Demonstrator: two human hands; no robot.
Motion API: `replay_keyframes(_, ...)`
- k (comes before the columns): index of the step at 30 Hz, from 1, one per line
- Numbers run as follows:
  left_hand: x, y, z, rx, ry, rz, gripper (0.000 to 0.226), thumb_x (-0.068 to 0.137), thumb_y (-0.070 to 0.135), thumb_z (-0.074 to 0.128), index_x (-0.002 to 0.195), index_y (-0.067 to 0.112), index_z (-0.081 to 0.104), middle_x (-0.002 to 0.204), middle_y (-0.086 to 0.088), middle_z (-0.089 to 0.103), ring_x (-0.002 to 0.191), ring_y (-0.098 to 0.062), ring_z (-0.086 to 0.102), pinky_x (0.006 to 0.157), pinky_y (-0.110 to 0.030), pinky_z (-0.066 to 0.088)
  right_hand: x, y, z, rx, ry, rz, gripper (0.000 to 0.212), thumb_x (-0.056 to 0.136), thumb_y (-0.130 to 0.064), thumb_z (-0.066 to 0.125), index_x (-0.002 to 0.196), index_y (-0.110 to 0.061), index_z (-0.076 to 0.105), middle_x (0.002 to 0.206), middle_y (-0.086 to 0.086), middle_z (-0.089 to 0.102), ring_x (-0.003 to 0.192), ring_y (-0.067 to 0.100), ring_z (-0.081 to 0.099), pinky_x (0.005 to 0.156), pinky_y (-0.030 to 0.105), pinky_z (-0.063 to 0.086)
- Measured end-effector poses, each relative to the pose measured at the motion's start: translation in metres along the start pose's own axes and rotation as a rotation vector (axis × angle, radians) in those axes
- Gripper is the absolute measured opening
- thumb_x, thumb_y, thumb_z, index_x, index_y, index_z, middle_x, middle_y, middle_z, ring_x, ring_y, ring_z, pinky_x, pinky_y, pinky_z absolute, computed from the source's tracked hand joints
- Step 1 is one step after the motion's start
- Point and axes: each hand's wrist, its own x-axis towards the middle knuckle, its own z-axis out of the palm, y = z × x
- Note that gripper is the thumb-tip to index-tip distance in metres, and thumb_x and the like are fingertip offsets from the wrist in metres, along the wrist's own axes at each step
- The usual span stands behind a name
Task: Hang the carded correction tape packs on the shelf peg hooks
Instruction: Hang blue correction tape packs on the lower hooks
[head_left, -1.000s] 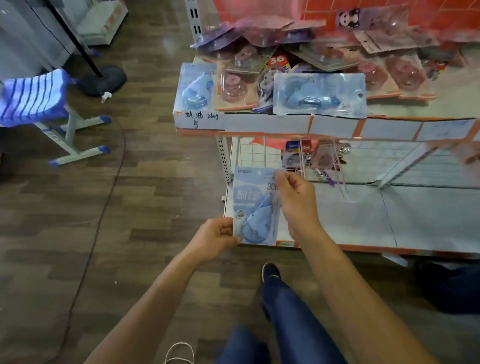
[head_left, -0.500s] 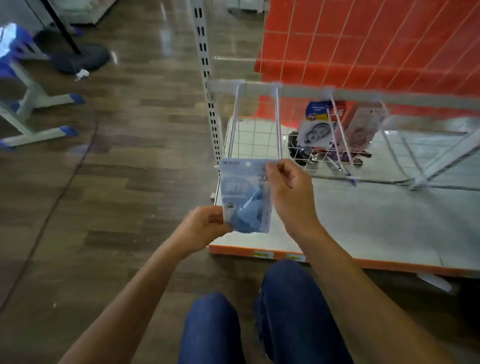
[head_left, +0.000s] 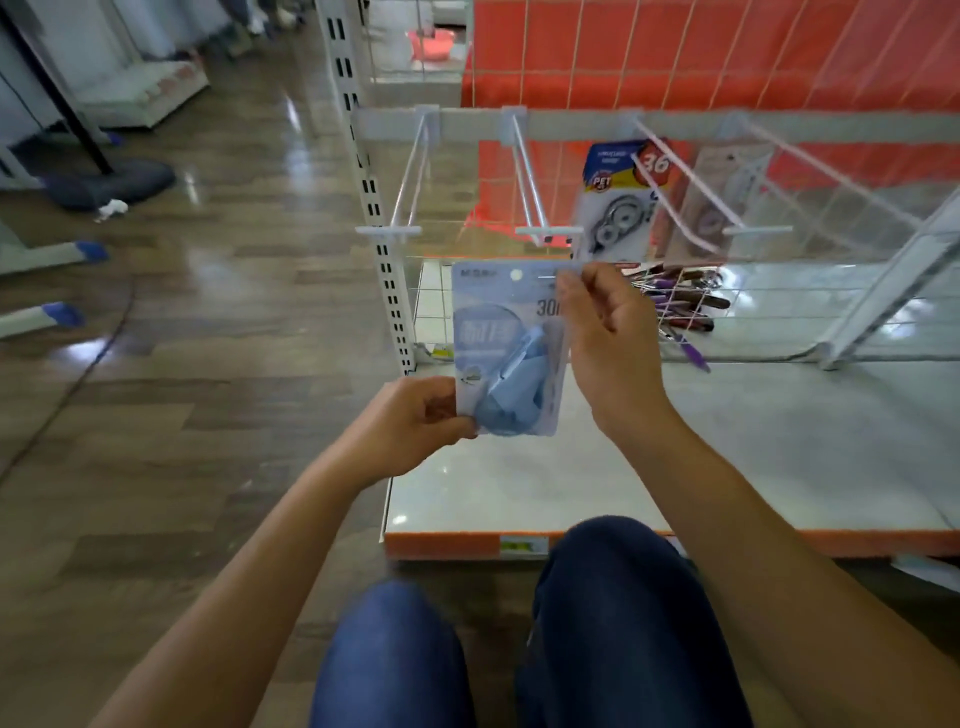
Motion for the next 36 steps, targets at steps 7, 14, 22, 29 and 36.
replay_keyframes(7,0.012,0.007,0.006,-0.078,-0.032,0.068,0.022,0.086,0.007,0.068,0.099,0.024,0.068,0.092,0.001,0.073,0.078,0.000,0.068,0.073,-0.020,0.057,0.015,0.006,-0.005,0.034,0.067,0.057,0.017,0.097,-0.025,0.052,0.082,-0.023,0.061,0.077,-0.010,0.065,0.074,0.005,0.061,0.075,0.035,0.053)
replay_keyframes(14,0.026,0.001,0.008,-0.074,-0.034,0.079,0.020,0.087,0.013,0.068,0.102,0.027,0.067,0.095,0.004,0.072,0.084,-0.004,0.069,0.075,-0.023,0.058,0.029,0.015,-0.001,0.072,0.077,0.079,0.015,0.098,-0.029,0.050,0.092,-0.019,0.060,0.085,-0.012,0.064,0.076,-0.001,0.061,0.066,0.013,0.049)
replay_keyframes(22,0.042,-0.005,0.012,-0.059,-0.014,0.099,0.021,0.085,0.012,0.070,0.101,0.025,0.068,0.094,0.001,0.072,0.082,-0.007,0.069,0.075,-0.023,0.057,0.039,0.031,-0.004,0.118,0.073,0.005,0.014,0.097,-0.024,0.051,0.086,-0.024,0.060,0.080,-0.015,0.064,0.077,-0.004,0.063,0.072,0.022,0.053)
replay_keyframes(29,0.066,-0.010,0.015,-0.119,-0.026,0.023,0.022,0.089,0.007,0.064,0.109,0.017,0.068,0.099,-0.004,0.073,0.088,-0.009,0.071,0.081,-0.028,0.058,0.066,0.048,0.003,0.038,0.097,0.022,0.012,0.095,-0.023,0.055,0.089,-0.017,0.063,0.077,-0.017,0.063,0.070,-0.009,0.059,0.068,0.017,0.049)
replay_keyframes(36,0.159,-0.019,0.001,0.141,0.154,-0.008,0.022,0.085,0.033,0.056,0.081,0.013,0.063,0.074,-0.007,0.062,0.078,-0.039,0.064,0.072,-0.052,0.055,0.150,0.075,0.028,-0.166,0.131,-0.015,0.026,0.095,-0.032,0.055,0.097,-0.009,0.063,0.084,-0.006,0.063,0.077,0.007,0.061,0.073,0.028,0.053)
